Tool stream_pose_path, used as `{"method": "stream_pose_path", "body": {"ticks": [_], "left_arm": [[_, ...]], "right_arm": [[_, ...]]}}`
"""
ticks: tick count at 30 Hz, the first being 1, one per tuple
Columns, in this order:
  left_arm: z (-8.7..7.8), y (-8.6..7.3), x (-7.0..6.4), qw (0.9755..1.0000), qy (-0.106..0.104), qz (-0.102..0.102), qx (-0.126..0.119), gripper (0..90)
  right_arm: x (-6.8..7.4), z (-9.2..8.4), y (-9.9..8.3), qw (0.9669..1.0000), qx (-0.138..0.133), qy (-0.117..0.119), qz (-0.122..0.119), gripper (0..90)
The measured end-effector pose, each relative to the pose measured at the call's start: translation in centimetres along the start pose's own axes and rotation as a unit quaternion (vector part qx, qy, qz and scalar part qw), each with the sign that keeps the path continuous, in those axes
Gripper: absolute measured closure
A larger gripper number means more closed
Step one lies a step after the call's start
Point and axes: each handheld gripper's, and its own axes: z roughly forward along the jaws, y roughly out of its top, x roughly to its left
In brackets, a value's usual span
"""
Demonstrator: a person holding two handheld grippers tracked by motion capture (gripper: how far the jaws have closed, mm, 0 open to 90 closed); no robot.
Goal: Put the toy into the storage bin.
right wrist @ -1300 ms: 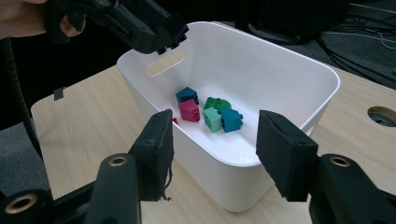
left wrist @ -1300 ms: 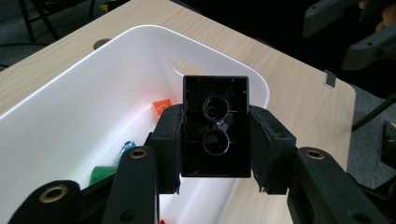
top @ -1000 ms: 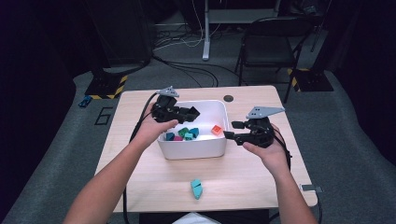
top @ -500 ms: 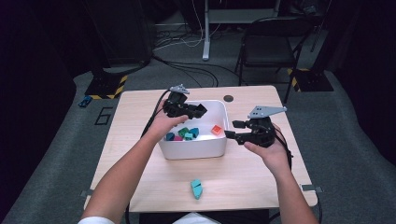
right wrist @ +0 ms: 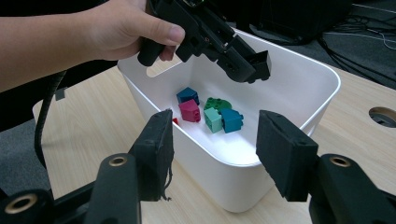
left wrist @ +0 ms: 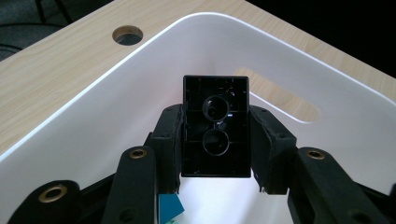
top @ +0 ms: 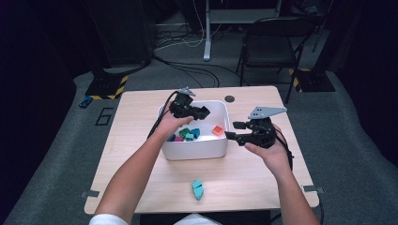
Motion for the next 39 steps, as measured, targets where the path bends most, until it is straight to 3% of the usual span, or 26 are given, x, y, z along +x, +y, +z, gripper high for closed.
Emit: {"method": "stream_pose_path", "body": {"ticks": [4,11,16,17,27,39], "left_arm": [[0.2,-0.1,0.1,0.9999,0.006,-0.004,0.009,57.2],[-0.5,-0.1,-0.1,0.9999,0.011,-0.004,0.002,52.6],[-1.9,-0.1,-0.6,0.9999,0.015,0.005,-0.006,52.0],[-2.3,-0.1,-0.7,0.9998,0.014,0.013,-0.004,51.7],[-5.9,-0.8,-2.3,0.9993,0.002,0.030,-0.021,51.2],[-8.5,-2.5,-5.0,0.9978,-0.017,0.058,-0.029,51.3]], "right_arm": [[0.0,0.0,0.0,1.0000,0.000,0.000,-0.001,45.8],[0.0,0.0,0.0,1.0000,0.000,0.000,0.001,45.8],[0.0,0.0,0.0,1.0000,0.000,-0.001,0.002,45.8],[0.0,0.0,0.0,1.0000,0.001,-0.001,0.002,45.8],[0.0,0.1,0.0,1.0000,0.002,-0.001,0.001,45.8],[0.1,0.3,-0.1,1.0000,0.005,-0.001,0.001,45.8]]}}
